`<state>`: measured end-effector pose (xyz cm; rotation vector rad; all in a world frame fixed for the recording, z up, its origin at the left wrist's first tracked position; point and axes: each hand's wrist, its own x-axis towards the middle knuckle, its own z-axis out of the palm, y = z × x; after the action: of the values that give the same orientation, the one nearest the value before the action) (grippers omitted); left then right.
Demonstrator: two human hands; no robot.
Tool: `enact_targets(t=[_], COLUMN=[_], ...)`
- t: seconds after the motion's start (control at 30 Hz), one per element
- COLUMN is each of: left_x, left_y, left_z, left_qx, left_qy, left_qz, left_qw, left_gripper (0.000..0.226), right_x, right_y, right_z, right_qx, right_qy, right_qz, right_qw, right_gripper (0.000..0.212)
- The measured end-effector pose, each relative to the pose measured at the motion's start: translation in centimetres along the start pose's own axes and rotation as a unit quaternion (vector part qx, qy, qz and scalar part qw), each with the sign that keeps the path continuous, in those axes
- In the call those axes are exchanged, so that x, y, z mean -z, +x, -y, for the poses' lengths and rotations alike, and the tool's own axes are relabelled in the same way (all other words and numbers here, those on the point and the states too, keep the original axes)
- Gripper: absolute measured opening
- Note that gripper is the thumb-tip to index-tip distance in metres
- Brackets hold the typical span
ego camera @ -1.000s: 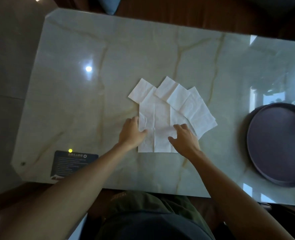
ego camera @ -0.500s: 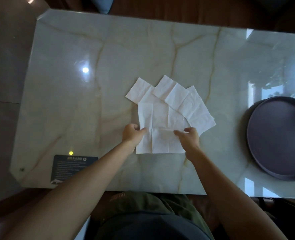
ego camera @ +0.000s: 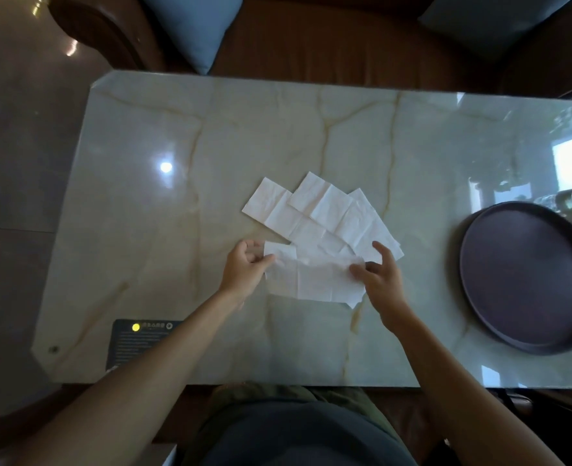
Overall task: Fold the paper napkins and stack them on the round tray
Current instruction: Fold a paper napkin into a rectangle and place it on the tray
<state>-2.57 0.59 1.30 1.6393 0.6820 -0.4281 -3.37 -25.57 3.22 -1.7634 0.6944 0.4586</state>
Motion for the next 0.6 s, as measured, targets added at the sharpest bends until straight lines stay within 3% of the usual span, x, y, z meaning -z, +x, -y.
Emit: enact_targets(t=[0.07,0.13,0.27,0.4,0.6], left_x=[0.4,0.6,0.9,1.0,1.1], left_y=[-0.6,-1.1,-1.9,-2.6,-3.1], left_z=[-1.1,-2.3,-3.9,-5.2,-6.8], left_qx=[-0.039,-0.076,-0.111,-0.138,-0.186], left_qy=[0.014,0.034,0.085,0.141,0.177], left_qz=[0.015,0.045,0.089,0.077,0.061], left_qw=[0.999,0.995,0.986,0.977,0.965], left_gripper=[0.045,0.05,0.038,0.04,0.038], right_x=[0.9,1.7,2.9,3.7,4.6], right_y=[-0.4,-0.7,-0.7,-0.3,0.0], right_z=[0.6,1.4,3.2,4.4,5.7], right_qx=[0.038,0.065,0.087,0.087,0.044], right_qy=[-0.012,-0.019,-0.016,-0.01,0.107], right_qz=[0.022,0.04,0.057,0.058,0.074], right_qw=[0.999,0.997,0.994,0.995,0.99], right_gripper=[0.052,0.046,0.038,0.022,0.018])
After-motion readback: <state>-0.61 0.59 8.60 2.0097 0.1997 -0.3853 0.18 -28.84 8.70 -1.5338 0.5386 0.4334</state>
